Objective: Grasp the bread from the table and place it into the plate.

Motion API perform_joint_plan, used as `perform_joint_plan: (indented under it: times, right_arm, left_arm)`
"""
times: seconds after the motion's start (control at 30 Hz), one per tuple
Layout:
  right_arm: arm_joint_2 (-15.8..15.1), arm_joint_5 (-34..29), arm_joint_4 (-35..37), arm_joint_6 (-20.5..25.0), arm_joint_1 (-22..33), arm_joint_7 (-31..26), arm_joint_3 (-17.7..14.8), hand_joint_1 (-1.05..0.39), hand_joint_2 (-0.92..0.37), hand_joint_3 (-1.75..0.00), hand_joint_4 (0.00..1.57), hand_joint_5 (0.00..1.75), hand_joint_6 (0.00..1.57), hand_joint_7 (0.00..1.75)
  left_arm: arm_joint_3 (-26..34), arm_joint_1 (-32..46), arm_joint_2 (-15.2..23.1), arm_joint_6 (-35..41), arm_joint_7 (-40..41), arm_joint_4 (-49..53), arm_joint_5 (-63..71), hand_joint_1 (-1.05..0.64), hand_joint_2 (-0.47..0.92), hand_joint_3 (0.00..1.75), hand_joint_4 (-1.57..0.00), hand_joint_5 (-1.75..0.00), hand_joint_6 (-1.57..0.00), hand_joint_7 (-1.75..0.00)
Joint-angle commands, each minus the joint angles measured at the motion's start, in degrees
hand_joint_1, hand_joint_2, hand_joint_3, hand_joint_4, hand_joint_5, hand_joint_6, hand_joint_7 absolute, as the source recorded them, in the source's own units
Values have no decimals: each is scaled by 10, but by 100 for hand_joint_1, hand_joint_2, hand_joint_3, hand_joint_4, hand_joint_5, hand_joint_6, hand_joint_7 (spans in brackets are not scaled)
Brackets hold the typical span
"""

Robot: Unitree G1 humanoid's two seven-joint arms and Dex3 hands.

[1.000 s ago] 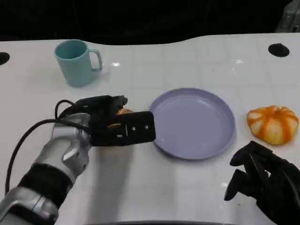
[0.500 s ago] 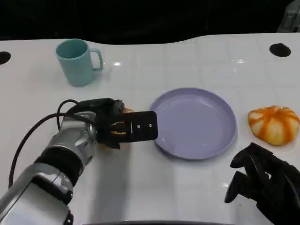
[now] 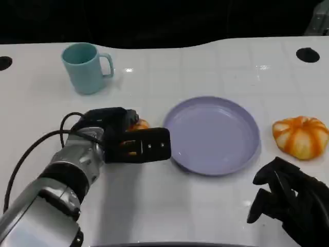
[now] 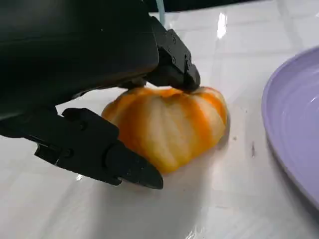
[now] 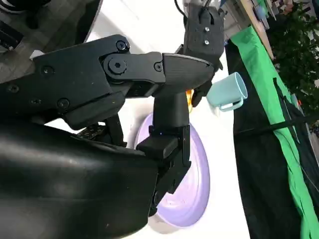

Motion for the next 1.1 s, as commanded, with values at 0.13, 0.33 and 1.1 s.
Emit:
perform_joint_plan:
  times: [0.13, 0.33, 1.1]
  right_arm:
    - [-6, 6, -7, 0, 3, 2, -11, -45, -92, -40, 62, 175, 49, 160]
    - [-5, 6, -7, 0, 2, 0, -11, -45, -92, -40, 62, 175, 49, 160]
    - [-6, 0, 5, -4, -5, 3, -12, -44, -92, -42, 65, 175, 49, 161]
  left_arm:
    - [1, 15, 12, -37, 71, 18, -5, -19, 92, 19, -89, -64, -100, -7]
    - [3, 23, 18, -51, 156, 16, -5, -24, 92, 32, -82, -173, -66, -139]
    - [74, -35, -22, -5, 128, -90, -77, -24, 89, 34, -87, -175, -87, -78]
